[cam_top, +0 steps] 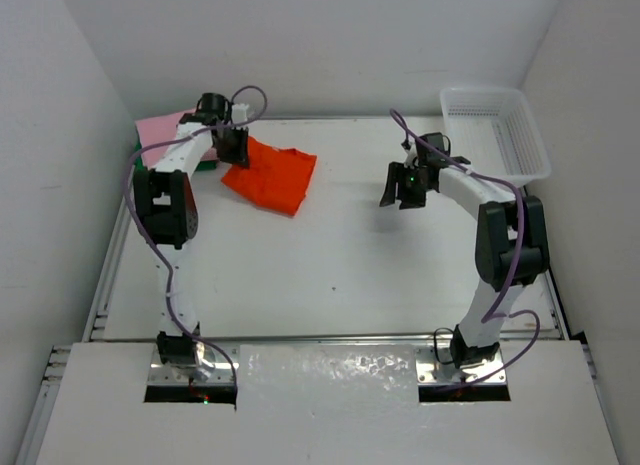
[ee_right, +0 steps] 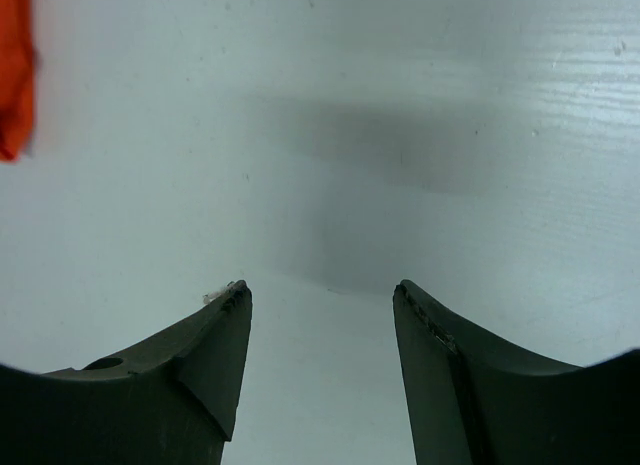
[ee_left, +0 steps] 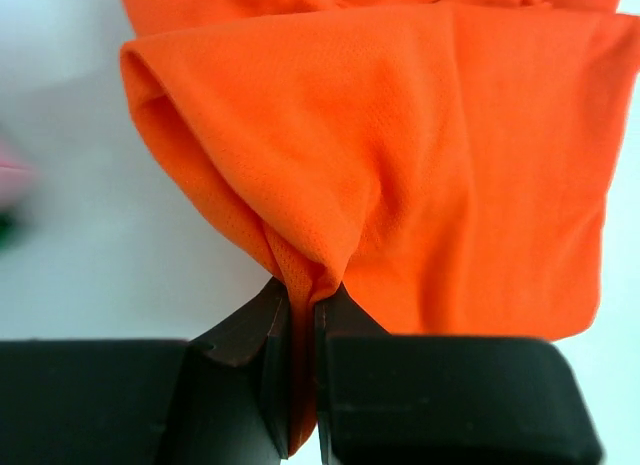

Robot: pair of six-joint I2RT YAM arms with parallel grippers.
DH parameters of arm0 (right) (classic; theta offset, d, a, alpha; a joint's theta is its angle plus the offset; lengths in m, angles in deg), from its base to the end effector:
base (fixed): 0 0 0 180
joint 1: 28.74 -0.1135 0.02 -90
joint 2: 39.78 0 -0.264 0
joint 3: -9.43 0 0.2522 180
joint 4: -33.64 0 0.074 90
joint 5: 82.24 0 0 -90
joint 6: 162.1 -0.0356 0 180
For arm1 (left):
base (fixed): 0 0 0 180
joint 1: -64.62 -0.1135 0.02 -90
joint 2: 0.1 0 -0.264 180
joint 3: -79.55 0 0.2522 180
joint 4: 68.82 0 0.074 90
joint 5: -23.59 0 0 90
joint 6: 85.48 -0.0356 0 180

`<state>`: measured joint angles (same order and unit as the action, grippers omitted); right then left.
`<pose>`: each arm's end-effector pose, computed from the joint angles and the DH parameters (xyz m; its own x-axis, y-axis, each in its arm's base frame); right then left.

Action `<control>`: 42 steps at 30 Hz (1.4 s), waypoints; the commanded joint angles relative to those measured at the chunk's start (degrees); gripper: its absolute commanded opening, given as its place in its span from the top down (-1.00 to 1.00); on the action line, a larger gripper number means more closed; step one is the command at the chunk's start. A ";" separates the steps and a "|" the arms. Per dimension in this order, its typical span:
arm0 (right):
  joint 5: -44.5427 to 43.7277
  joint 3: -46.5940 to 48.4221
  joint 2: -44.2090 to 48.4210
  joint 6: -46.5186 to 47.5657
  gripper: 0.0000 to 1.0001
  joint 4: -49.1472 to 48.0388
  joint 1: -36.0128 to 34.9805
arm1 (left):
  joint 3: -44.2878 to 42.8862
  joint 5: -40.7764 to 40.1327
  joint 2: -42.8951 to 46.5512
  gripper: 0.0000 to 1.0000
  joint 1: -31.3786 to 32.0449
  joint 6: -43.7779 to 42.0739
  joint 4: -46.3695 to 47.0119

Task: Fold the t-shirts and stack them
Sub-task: Put the neatly folded tshirt into the corner of the board with the left arm

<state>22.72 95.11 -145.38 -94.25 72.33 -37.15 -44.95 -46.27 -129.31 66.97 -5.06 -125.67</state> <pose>0.3791 0.0653 0.1893 -0.8856 0.2373 -0.3993 0.0643 0.9140 0.4005 0.4885 -0.0323 0.2029 -0.8327 0.1906 -0.5200 0.3457 0.9124 -0.2193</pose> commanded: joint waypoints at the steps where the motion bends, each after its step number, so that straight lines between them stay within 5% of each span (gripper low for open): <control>1: -1.51 1.55 0.66 1.67 -0.15 1.61 -0.21 | -10.60 -11.15 -2.26 1.00 0.29 -7.11 -6.65; 6: -2.13 2.08 1.01 2.02 -0.15 1.96 -0.21 | -21.61 -19.07 -6.14 1.00 0.20 -8.78 -8.15; 13: -2.83 1.21 1.19 2.55 -0.15 3.02 -0.21 | -23.64 -27.07 -4.92 1.00 0.20 -9.75 -1.04; 22: -4.41 -0.29 3.03 3.17 -0.15 4.87 -0.21 | -24.96 -25.68 -0.87 1.00 0.11 -9.84 7.40; 29: -6.43 -1.17 5.76 4.22 -0.15 6.80 -0.21 | -28.39 -21.03 -1.57 1.00 -3.74 -7.48 5.30; 42: -8.02 -2.66 8.22 4.66 -0.15 8.73 -0.21 | -30.94 2.87 0.72 1.00 -19.29 -0.27 8.73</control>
<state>15.64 92.62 -139.46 -90.21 80.68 -37.15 -72.69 -52.39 -132.92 51.71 -9.20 -121.11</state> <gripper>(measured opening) 0.571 0.062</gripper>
